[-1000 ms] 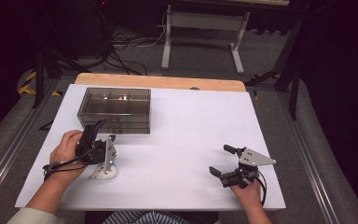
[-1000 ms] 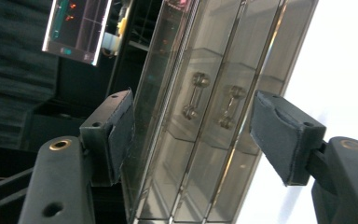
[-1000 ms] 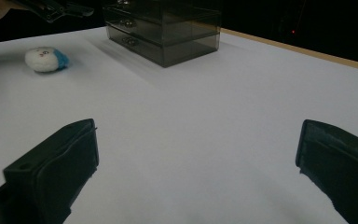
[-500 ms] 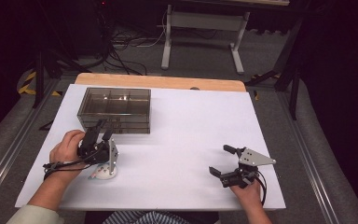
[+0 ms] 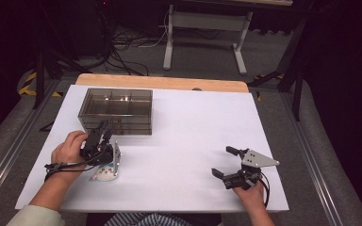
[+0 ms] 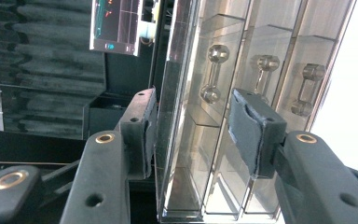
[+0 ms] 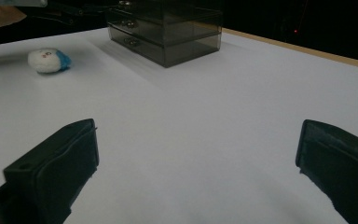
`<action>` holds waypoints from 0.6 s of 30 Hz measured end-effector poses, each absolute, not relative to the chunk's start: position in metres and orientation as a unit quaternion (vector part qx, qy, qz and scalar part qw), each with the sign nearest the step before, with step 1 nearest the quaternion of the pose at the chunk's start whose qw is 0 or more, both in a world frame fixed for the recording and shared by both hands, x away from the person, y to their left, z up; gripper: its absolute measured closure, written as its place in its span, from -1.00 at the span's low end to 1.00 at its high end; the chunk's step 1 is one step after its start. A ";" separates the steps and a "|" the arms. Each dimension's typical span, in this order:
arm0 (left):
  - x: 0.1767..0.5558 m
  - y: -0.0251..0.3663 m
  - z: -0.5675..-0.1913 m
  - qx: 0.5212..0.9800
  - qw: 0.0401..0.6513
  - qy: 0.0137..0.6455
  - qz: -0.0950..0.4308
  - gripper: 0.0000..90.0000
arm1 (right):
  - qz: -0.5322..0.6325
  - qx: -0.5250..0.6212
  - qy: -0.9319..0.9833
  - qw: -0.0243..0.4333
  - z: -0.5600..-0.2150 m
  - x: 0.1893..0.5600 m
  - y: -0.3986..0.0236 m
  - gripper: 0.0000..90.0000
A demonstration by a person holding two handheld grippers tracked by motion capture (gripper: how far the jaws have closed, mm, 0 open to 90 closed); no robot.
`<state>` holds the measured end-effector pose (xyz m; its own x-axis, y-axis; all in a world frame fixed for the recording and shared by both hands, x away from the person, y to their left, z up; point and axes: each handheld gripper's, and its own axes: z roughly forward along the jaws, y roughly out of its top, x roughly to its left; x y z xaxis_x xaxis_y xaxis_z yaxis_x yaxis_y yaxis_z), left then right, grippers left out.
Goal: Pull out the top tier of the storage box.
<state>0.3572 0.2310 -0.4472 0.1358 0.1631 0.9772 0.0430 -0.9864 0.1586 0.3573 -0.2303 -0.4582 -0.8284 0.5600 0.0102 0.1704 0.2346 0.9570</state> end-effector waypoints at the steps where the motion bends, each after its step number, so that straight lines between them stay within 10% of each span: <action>1: 0.359 0.231 -0.450 0.749 0.045 0.069 0.657 0.25 | 0.570 0.239 0.768 0.170 -0.458 0.357 -0.230 -1.00; 18: 0.372 0.229 -0.458 0.744 0.028 0.065 0.664 0.55 | 0.567 0.243 0.768 0.172 -0.459 0.356 -0.231 -1.00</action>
